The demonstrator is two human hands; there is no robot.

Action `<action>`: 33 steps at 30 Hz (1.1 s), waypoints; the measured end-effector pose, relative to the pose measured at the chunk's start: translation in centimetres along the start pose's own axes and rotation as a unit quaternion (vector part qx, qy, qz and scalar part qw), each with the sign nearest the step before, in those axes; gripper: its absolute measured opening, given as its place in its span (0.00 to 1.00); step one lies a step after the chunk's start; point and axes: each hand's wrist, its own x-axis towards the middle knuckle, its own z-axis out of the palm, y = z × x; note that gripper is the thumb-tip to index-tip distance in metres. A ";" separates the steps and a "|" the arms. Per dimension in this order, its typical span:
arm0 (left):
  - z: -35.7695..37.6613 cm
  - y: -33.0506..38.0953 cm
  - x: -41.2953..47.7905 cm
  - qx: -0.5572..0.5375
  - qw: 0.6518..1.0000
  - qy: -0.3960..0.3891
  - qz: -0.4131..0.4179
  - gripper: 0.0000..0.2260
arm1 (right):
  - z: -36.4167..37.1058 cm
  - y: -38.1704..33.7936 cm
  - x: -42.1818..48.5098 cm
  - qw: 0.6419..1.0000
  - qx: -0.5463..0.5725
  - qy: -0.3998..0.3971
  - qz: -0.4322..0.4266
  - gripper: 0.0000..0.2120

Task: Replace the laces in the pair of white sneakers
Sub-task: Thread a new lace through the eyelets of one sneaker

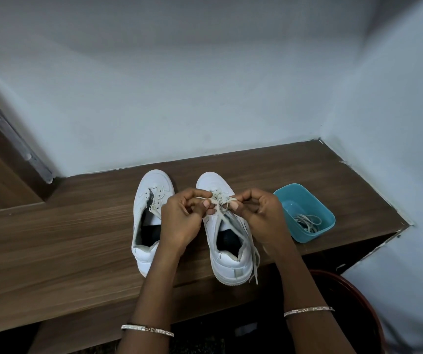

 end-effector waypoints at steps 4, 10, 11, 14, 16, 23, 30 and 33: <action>0.1 0.2 -0.2 0.028 0.999 0.026 0.025 0.08 | -0.2 0.2 0.1 1.000 -0.008 0.008 0.018 0.02; 0.1 0.0 -0.2 -0.044 0.998 0.025 -0.033 0.04 | -0.2 -0.2 -0.1 1.000 0.018 0.009 0.023 0.02; 0.1 0.1 -0.3 -0.058 0.997 0.025 -0.045 0.04 | -0.2 -0.3 -0.1 1.000 0.019 0.008 0.023 0.02; 0.1 0.4 -0.4 -0.081 0.994 0.029 -0.064 0.04 | -0.2 -0.3 -0.1 1.000 0.016 0.008 0.026 0.02; 0.1 0.2 -0.4 -0.054 0.995 0.053 -0.061 0.04 | -0.3 -0.2 -0.1 1.000 0.006 0.012 0.029 0.03; 0.0 -1.0 -0.3 0.148 0.982 0.115 0.013 0.08 | -0.9 0.8 0.0 0.998 -0.026 0.037 0.048 0.05; 0.2 -0.7 -0.6 0.223 0.963 0.147 0.035 0.11 | -0.2 0.7 -0.3 0.994 0.046 0.050 0.088 0.04; 0.4 -0.5 -0.8 0.240 0.958 0.156 0.029 0.12 | -0.3 0.4 -0.6 0.993 0.043 0.058 0.091 0.03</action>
